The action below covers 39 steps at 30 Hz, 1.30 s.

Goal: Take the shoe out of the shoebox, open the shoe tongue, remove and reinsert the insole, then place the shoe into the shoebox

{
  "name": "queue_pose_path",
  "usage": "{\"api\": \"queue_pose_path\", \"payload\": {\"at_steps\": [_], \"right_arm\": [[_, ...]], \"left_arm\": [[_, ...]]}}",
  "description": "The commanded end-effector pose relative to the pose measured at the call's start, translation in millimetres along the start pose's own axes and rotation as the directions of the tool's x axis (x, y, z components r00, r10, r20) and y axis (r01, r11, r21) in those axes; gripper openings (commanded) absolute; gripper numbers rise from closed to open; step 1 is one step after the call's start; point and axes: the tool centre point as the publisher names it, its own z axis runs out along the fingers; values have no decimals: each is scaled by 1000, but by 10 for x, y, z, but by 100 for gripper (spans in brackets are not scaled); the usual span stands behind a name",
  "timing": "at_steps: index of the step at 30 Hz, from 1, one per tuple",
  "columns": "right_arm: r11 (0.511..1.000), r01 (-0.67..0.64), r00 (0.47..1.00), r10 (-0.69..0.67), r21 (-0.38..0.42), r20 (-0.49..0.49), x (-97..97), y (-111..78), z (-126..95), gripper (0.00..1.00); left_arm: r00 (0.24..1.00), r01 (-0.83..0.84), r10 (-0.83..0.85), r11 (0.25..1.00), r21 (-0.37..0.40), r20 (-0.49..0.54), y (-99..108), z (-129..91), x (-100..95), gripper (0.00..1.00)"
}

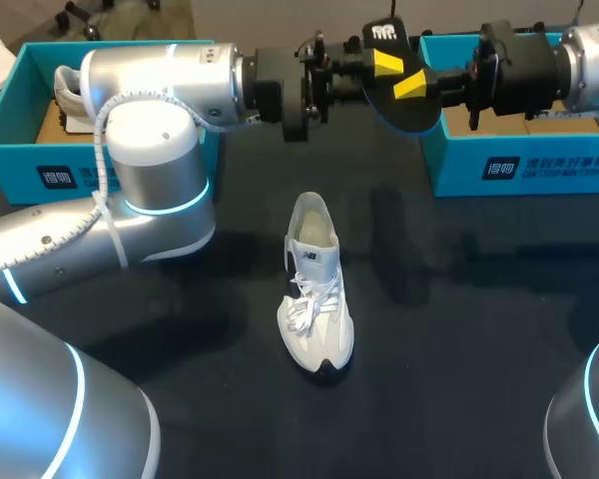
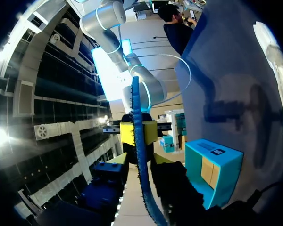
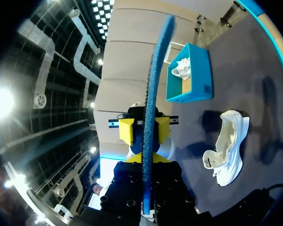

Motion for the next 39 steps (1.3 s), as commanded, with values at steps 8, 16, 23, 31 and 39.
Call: {"api": "queue_pose_path", "payload": {"at_steps": [8, 16, 23, 31, 39], "right_arm": [[996, 38, 998, -33, -84, 58, -46, 18, -140, 0], [975, 176, 976, -154, -137, 156, 30, 117, -278, 0], [927, 348, 923, -311, -144, 229, 82, 233, -268, 0], [871, 475, 865, -437, -125, 247, 115, 336, -182, 0], [848, 513, 843, -468, -131, 266, 128, 344, -164, 0]], "left_arm": [[999, 2, -2, 1000, -6, -51, -8, -347, -70, 100], [993, 39, -42, 999, -30, -114, -16, -688, -88, 100], [979, 108, -115, 993, -50, -167, -35, -937, -127, 100], [950, 183, -195, 980, -71, -243, -52, -1115, -40, 100], [932, 242, -251, 968, -68, -263, -62, -1150, -8, 100]]}}
